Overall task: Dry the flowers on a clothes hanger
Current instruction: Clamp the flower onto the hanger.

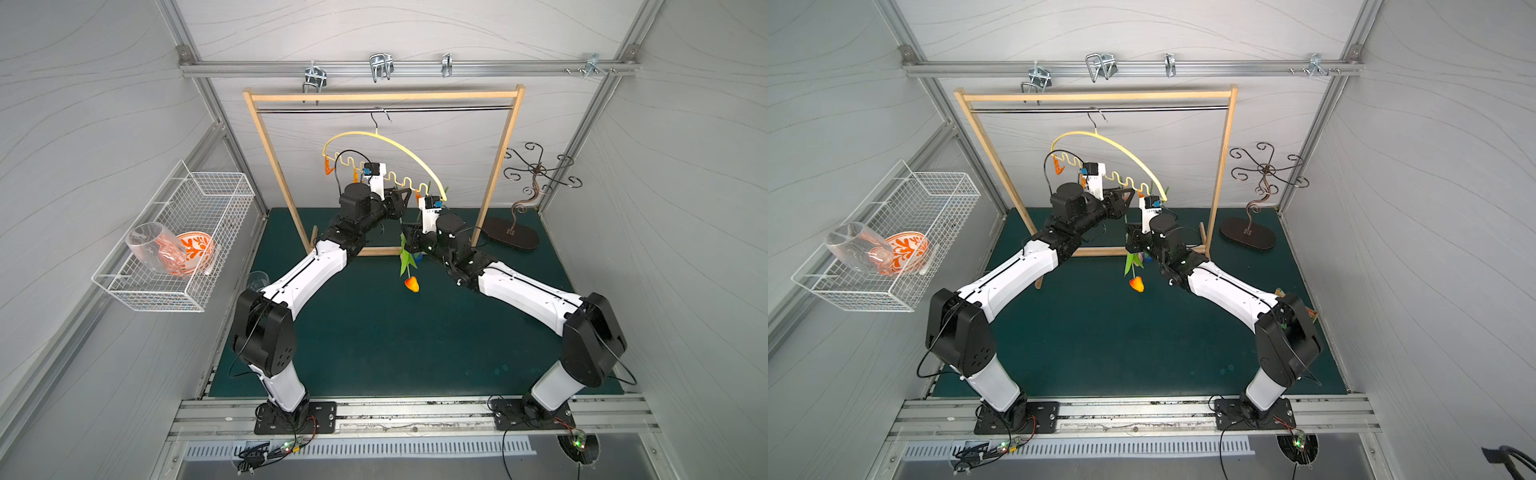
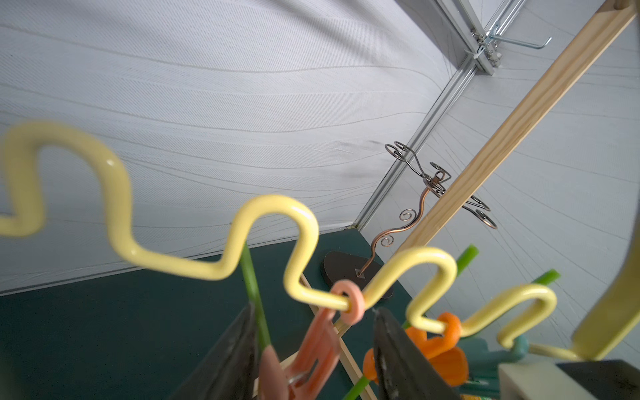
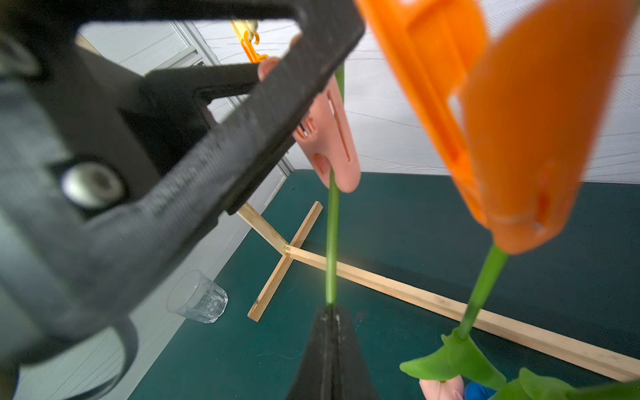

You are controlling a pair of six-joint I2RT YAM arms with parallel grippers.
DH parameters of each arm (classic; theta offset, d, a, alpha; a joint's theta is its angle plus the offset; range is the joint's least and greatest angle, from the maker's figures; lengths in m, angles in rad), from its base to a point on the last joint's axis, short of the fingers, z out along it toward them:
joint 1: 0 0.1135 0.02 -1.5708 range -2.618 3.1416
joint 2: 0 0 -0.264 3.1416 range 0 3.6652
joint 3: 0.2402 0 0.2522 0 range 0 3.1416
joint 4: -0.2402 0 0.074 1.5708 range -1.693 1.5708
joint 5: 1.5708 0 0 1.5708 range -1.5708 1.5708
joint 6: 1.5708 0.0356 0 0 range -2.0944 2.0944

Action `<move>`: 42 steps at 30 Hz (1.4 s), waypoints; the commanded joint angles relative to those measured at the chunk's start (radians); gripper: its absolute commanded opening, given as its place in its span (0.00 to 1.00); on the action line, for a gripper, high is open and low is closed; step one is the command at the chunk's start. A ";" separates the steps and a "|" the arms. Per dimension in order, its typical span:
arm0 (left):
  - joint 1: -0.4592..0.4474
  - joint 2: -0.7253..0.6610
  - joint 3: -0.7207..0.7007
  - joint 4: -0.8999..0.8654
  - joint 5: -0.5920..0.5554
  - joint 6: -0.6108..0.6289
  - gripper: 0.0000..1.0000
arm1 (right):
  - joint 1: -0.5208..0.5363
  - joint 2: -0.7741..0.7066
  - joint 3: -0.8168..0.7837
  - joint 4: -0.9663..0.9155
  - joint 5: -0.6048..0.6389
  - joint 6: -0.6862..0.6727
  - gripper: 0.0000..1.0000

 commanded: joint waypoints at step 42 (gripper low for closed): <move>-0.013 -0.784 -0.678 -0.412 -0.546 -0.392 1.00 | 0.191 -0.496 -0.130 -0.479 0.107 -0.168 0.18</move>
